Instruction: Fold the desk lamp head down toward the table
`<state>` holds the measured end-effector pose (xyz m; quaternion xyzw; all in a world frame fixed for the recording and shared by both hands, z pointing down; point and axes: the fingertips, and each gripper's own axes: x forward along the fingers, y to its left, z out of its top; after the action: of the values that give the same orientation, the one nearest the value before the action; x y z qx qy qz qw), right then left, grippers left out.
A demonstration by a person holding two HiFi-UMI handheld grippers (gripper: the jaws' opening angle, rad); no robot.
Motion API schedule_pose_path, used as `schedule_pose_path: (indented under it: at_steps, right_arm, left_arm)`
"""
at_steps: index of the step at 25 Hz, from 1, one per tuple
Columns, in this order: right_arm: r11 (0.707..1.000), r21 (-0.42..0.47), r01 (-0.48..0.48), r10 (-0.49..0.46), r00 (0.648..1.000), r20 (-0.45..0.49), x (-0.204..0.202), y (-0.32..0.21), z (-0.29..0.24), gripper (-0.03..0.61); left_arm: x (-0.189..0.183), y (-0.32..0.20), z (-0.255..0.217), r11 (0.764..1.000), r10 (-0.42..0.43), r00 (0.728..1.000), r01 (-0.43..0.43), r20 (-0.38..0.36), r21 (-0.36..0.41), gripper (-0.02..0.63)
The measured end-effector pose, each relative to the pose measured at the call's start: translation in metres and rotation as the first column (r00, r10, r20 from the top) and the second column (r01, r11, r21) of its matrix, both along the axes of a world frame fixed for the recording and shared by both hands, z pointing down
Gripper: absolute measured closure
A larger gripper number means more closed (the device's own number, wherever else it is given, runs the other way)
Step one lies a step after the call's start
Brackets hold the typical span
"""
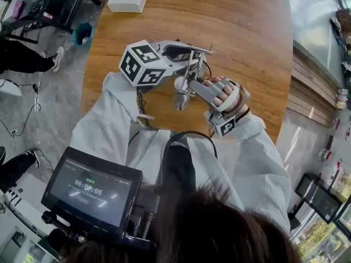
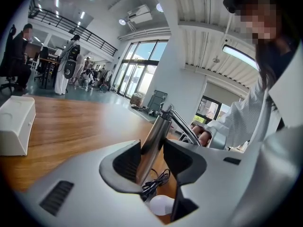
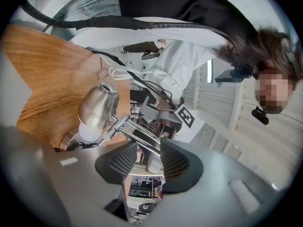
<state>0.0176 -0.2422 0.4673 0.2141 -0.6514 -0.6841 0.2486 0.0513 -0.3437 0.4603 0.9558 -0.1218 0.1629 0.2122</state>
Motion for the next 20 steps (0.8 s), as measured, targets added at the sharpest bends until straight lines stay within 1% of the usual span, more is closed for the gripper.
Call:
schedule_pose_path:
  at_steps: [3,6,9,10,13,15,16,17,18,19,20]
  right_arm:
    - [1.0,-0.008,-0.029,0.029,1.0,-0.011,0.001,-0.005,0.005,0.44]
    - [0.997,-0.026,-0.077,0.075,0.995,-0.069,0.003,-0.007,0.013,0.439]
    - [0.989,-0.045,-0.142,0.137,0.984,-0.114,0.002,-0.011,0.018,0.437]
    - [0.984,-0.067,-0.168,0.159,0.981,-0.113,0.003,-0.013,0.02,0.437]
    - [0.96,-0.162,-0.227,0.22,0.974,-0.062,0.01,-0.015,0.017,0.394]
    - [0.944,-0.211,-0.256,0.259,0.966,-0.011,0.019,-0.009,0.007,0.395]
    - [0.931,-0.24,-0.274,0.286,0.958,0.014,0.025,-0.005,0.0,0.399]
    - [0.912,-0.282,-0.298,0.322,0.946,0.043,0.032,-0.002,-0.007,0.399]
    - [0.885,-0.335,-0.322,0.366,0.927,0.078,0.039,0.0,-0.014,0.403]
    - [0.851,-0.399,-0.342,0.418,0.901,0.12,0.047,-0.001,-0.022,0.403]
    - [0.81,-0.467,-0.355,0.474,0.865,0.165,0.054,-0.003,-0.031,0.414]
  left_arm:
    - [-0.001,-0.004,0.002,1.0,-0.012,1.0,0.012,-0.004,0.0,0.462]
    - [-0.004,-0.005,0.006,0.998,-0.057,0.998,0.056,-0.026,-0.016,0.462]
    - [-0.014,-0.004,0.016,0.995,-0.104,0.995,0.104,0.009,-0.001,0.462]
    - [-0.018,-0.003,0.019,0.993,-0.12,0.993,0.12,0.018,0.003,0.462]
    - [-0.029,-0.001,0.02,0.985,-0.171,0.985,0.171,0.002,-0.007,0.462]
    - [-0.036,0.003,0.012,0.977,-0.21,0.978,0.21,0.002,0.022,0.462]
    - [-0.04,0.004,0.006,0.97,-0.24,0.971,0.239,0.004,0.049,0.462]
    - [-0.044,0.004,-0.002,0.958,-0.277,0.961,0.275,0.006,0.077,0.462]
    - [-0.049,0.004,-0.01,0.942,-0.321,0.947,0.319,0.007,0.102,0.462]
    - [-0.054,0.004,-0.017,0.922,-0.371,0.929,0.367,0.007,0.121,0.462]
    - [-0.06,0.003,-0.024,0.899,-0.421,0.907,0.417,0.005,0.134,0.462]
